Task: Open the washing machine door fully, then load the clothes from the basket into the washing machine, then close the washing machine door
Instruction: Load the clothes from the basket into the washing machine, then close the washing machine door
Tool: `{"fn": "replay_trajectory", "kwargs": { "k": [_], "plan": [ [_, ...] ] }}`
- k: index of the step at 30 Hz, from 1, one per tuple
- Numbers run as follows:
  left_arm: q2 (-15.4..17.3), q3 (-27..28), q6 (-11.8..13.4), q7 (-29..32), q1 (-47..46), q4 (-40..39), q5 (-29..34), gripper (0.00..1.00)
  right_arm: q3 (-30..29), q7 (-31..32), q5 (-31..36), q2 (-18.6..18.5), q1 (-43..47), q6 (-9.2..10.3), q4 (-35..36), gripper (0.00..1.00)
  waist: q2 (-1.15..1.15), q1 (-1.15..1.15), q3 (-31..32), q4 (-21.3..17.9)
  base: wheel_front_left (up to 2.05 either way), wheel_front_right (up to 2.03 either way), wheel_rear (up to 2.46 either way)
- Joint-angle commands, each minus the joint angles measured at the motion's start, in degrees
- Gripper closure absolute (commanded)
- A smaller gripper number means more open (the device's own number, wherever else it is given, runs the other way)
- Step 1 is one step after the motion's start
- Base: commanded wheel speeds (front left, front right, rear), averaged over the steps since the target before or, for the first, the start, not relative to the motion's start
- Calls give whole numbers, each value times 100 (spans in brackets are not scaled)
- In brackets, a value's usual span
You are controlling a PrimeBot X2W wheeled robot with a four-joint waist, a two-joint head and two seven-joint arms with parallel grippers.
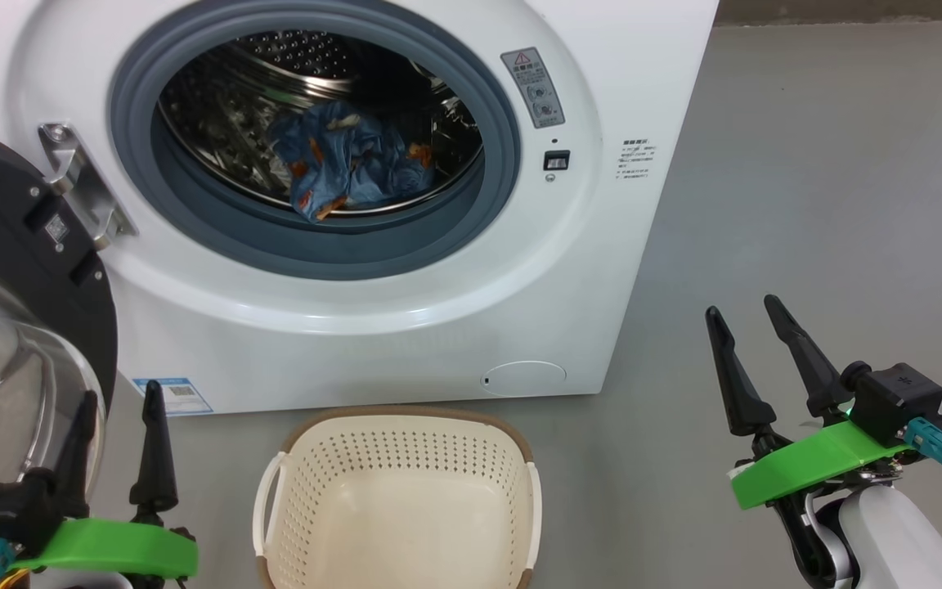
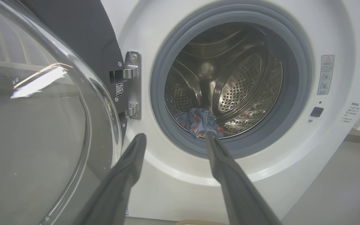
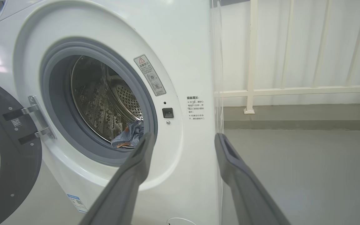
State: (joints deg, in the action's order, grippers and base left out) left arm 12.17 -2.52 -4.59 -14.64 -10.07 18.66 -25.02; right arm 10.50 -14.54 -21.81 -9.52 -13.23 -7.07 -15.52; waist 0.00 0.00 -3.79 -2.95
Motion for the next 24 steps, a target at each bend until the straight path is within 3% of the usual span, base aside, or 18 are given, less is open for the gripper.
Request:
{"fn": "replay_trajectory", "kwargs": {
  "k": [1, 24],
  "plan": [
    [115, 230, -35, -36, -48, -184, 64, 0, 106, -46, -68, -66, 40, -42, 116, 0, 0, 0, -1, 4, 0, 0, 0],
    [-6, 457, -154, -36, -28, -258, 184, 0, 146, -46, -99, -67, -2, -42, 89, 0, 0, 0, -6, -107, -13, 13, 0]
  ]
}}
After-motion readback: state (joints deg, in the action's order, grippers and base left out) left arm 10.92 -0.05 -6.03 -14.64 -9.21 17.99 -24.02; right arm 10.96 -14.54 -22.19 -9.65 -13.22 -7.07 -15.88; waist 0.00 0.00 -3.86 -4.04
